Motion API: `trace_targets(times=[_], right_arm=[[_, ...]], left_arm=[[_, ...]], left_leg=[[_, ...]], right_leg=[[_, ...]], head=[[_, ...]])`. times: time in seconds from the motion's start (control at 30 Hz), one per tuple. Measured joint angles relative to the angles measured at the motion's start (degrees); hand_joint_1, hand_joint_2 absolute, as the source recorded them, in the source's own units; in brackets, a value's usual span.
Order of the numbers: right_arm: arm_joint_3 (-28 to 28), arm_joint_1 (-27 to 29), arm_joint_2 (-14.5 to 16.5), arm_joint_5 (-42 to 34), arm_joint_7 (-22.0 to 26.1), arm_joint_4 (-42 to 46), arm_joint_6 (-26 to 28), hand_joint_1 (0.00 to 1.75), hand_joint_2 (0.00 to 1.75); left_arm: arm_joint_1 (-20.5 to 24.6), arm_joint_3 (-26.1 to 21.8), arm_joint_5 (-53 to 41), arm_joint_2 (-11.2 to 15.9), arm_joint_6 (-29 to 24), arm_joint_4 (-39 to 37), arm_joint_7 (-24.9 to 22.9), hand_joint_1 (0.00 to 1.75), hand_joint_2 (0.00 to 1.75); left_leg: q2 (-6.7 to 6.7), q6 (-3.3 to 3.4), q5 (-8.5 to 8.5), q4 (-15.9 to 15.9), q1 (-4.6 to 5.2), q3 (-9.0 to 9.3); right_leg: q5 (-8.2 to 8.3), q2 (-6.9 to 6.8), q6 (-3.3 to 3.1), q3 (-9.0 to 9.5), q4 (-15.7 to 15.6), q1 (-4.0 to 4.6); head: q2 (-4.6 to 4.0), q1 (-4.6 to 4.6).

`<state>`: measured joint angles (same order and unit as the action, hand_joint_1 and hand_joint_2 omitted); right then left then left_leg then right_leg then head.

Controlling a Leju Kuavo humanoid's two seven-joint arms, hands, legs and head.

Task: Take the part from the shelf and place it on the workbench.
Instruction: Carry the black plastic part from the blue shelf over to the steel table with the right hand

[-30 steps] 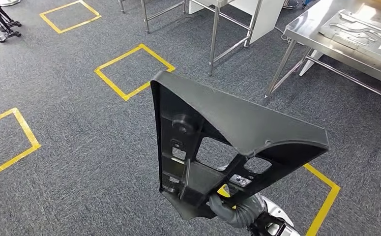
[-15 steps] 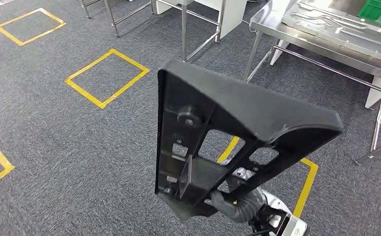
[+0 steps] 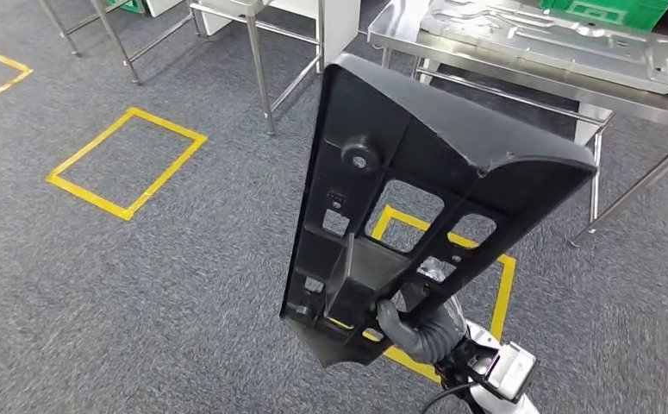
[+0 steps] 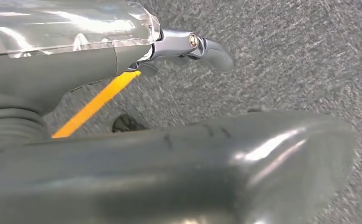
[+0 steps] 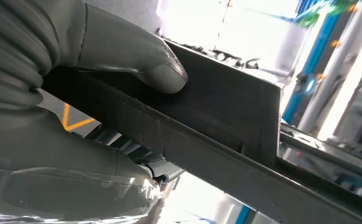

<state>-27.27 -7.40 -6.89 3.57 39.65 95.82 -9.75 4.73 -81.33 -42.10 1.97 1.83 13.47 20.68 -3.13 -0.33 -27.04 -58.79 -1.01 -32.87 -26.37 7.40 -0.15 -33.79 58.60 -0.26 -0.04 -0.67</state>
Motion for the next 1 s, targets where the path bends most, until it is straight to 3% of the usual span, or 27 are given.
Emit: trace_targets(times=[0.03, 0.1, 0.17, 0.23, 0.27, 0.3, 0.33, 0.4, 0.47, 0.57, 0.63, 0.7, 0.77, 0.8, 0.83, 0.9, 0.93, 1.0], right_arm=[[0.3, 0.6, 0.0, 0.1, 0.0, 0.1, 0.2, 1.68, 1.75], [0.6, 1.4, 0.0, 0.4, 0.0, 0.3, 0.3, 1.68, 1.75], [0.7, 1.7, -0.1, 0.7, 0.1, 0.5, 0.2, 1.68, 1.75], [0.8, 1.7, -0.1, 0.9, 0.1, 0.5, -0.1, 1.68, 1.75], [0.8, 1.8, -0.1, 1.0, 0.1, 0.4, -0.4, 1.68, 1.75], [0.8, 1.8, 0.0, 1.1, 0.1, 0.4, -0.6, 1.68, 1.75], [0.8, 1.8, 0.0, 1.2, 0.1, 0.3, -0.8, 1.68, 1.75], [0.9, 1.6, 0.0, 1.5, 0.1, 0.2, -0.9, 1.68, 1.75], [0.9, 1.4, 0.0, 1.9, 0.1, 0.2, -1.1, 1.68, 1.75], [0.9, 1.5, 0.0, 2.2, 0.1, 0.2, -1.1, 1.68, 1.75], [0.9, 1.4, 0.0, 2.2, 0.2, 0.2, -1.0, 1.68, 1.75], [1.0, 1.3, 0.0, 2.2, 0.2, 0.2, -1.0, 1.68, 1.75], [1.0, 1.5, 0.1, 2.3, 0.2, 0.1, -1.0, 1.68, 1.75], [1.0, 1.6, 0.1, 2.3, 0.2, 0.1, -1.0, 1.68, 1.75], [1.0, 1.7, 0.1, 2.3, 0.2, 0.1, -1.0, 1.68, 1.75], [1.1, 1.8, 0.1, 2.4, 0.2, 0.1, -1.0, 1.68, 1.75], [1.1, 1.8, 0.1, 2.4, 0.2, 0.1, -1.0, 1.68, 1.75], [1.3, 1.9, 0.1, 2.4, 0.2, 0.1, -1.1, 1.68, 1.75]], left_arm=[[0.0, 0.0, -0.1, 0.0, -0.1, 0.0, 0.0, 0.00, 0.00], [0.1, 0.0, -0.4, -0.1, -0.4, 0.1, 0.2, 0.00, 0.00], [0.1, 0.0, -0.5, -0.1, -0.5, 0.2, 0.4, 0.00, 0.00], [-0.1, 0.0, -0.6, -0.2, -0.5, 0.2, 0.4, 0.00, 0.00], [-0.1, 0.0, -0.6, -0.2, -0.4, 0.2, 0.5, 0.00, 0.00], [0.0, 0.0, -0.7, -0.2, -0.4, 0.2, 0.6, 0.00, 0.00], [0.0, 0.0, -0.6, -0.2, -0.2, 0.2, 0.8, 0.00, 0.00], [0.1, 0.0, -0.5, -0.4, 0.2, 0.2, 1.1, 0.00, 0.00], [0.2, 0.0, -0.4, -0.6, 0.8, 0.2, 1.3, 0.00, 0.00], [0.4, 0.1, -0.3, -0.7, 2.0, 0.2, 1.6, 0.00, 0.00], [0.6, 0.1, -0.3, -0.7, 2.5, 0.2, 1.7, 0.00, 0.00], [0.5, 0.1, -0.3, -0.7, 2.8, 0.2, 1.8, 0.00, 0.00], [0.1, 0.1, -0.3, -0.7, 2.8, 0.2, 1.8, 0.00, 0.00], [0.0, 0.1, -0.4, -0.7, 2.8, 0.2, 1.8, 0.00, 0.00], [0.0, 0.1, -0.4, -0.8, 2.8, 0.2, 1.8, 0.00, 0.00], [0.0, 0.1, -0.5, -0.8, 2.8, 0.2, 1.8, 0.00, 0.00], [0.0, 0.1, -0.5, -0.8, 2.8, 0.2, 1.8, 0.00, 0.00], [0.1, 0.2, -0.5, -0.8, 2.8, 0.2, 1.7, 0.00, 0.00]], left_leg=[[0.58, 0.40, 0.08, 0.2, 0.00, 0.09], [1.79, 1.16, 0.29, 0.8, -0.11, 0.45], [3.17, 1.66, 0.28, 1.2, -0.10, 0.75], [4.69, 1.84, 0.03, 1.2, 0.01, 0.84], [5.43, 1.83, -0.11, 1.2, 0.03, 0.94], [6.12, 1.76, -0.28, 1.2, 0.05, 1.13], [6.77, 1.66, -0.48, 1.2, 0.08, 1.43], [7.97, 1.31, -0.99, 1.2, 0.26, 2.14], [9.07, 0.80, -1.42, 1.2, 0.48, 2.60], [10.53, -0.11, -1.94, 1.6, 0.56, 3.44], [8.38, -0.60, -3.74, -0.7, 0.43, 2.84], [5.03, -0.79, -7.08, -7.9, 0.25, -0.70], [3.79, -0.85, -8.54, -14.1, 0.23, -4.49], [3.58, -0.83, -7.57, -14.3, 0.23, -5.13], [3.32, -0.74, -5.52, -12.2, 0.22, -4.61], [1.15, -0.43, -1.05, -4.6, 0.11, -1.91], [-0.04, -0.25, 0.12, -1.7, 0.04, -0.74], [-1.11, 0.19, 0.22, 0.3, 0.10, 0.11]], right_leg=[[0.01, 0.33, 0.35, -0.06, -0.1, -0.08], [-0.94, -1.72, 0.93, -0.71, 1.3, 0.04], [-4.01, -5.48, 1.35, -3.58, 7.1, 0.11], [-6.83, -6.99, 1.66, -7.57, 14.4, -0.11], [-6.83, -7.14, 1.71, -8.56, 15.9, -0.20], [-5.66, -7.30, 1.67, -8.31, 15.2, -0.24], [-3.61, -7.70, 1.48, -6.78, 12.1, -0.20], [-0.02, -10.10, 0.66, -2.47, 3.7, 0.37], [0.87, -11.58, -0.08, -0.47, -0.3, 1.04], [0.88, -9.62, -0.74, -0.21, -0.9, 0.98], [1.17, -8.29, -1.21, 0.54, -1.8, 0.45], [1.19, -6.96, -1.52, 0.85, -2.0, 0.24], [1.07, -5.35, -1.67, 0.86, -1.9, 0.28], [0.97, -4.48, -1.66, 0.91, -1.7, 0.29], [0.84, -3.64, -1.59, 1.00, -1.6, 0.29], [0.41, -2.10, -1.22, 1.08, -1.1, 0.31], [0.22, -1.43, -0.96, 0.94, -0.8, 0.29], [0.12, -0.20, -0.31, 0.47, -0.5, 0.15]], head=[[0.00, -0.01], [0.00, -0.18], [0.00, -0.42], [0.00, -0.49], [0.00, -0.49], [0.00, -0.49], [0.00, -0.50], [0.00, -0.50], [0.00, -0.49], [0.00, -0.45], [0.00, -0.39], [0.00, -0.31], [0.00, -0.28], [0.00, -0.29], [0.00, -0.29], [0.00, -0.30], [0.00, -0.31], [0.00, -0.33]])
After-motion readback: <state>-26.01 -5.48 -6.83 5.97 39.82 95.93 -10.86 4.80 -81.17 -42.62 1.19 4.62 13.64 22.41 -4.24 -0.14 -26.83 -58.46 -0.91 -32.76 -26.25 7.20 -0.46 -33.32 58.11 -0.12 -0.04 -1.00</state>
